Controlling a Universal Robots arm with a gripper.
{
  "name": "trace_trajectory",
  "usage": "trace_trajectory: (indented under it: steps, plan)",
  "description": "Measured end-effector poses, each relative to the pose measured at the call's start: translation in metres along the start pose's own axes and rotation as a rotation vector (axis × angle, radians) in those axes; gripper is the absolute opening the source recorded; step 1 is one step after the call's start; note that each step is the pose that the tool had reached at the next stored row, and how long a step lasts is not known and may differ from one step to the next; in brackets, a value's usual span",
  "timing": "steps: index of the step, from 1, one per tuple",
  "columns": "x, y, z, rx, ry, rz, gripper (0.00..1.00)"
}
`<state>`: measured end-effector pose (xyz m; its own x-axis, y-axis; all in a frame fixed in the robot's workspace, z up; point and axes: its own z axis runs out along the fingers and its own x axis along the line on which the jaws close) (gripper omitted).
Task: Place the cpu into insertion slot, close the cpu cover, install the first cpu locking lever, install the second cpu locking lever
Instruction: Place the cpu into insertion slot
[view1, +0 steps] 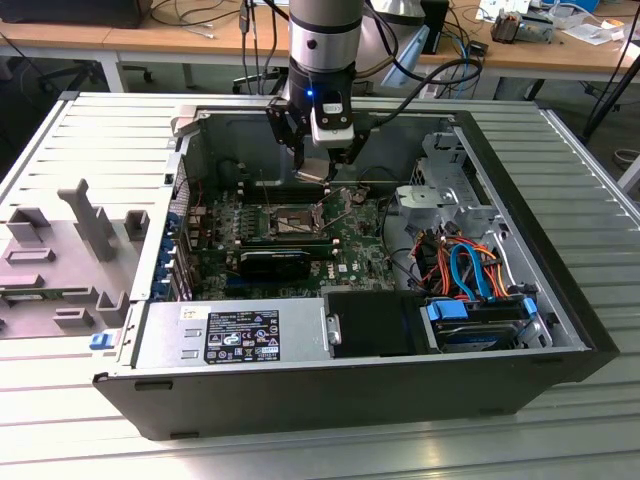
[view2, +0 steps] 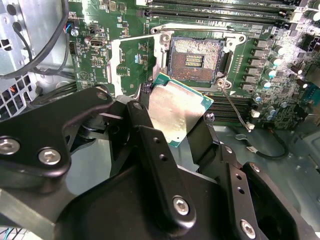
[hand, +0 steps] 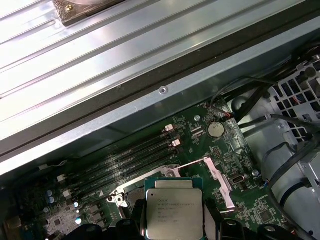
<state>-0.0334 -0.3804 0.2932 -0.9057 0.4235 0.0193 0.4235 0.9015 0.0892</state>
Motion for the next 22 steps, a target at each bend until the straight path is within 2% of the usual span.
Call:
trace_trajectory:
  steps: [22]
  plan:
    - [0.0000,0.0000,0.0003,-0.0003,-0.0010,0.011,0.55]
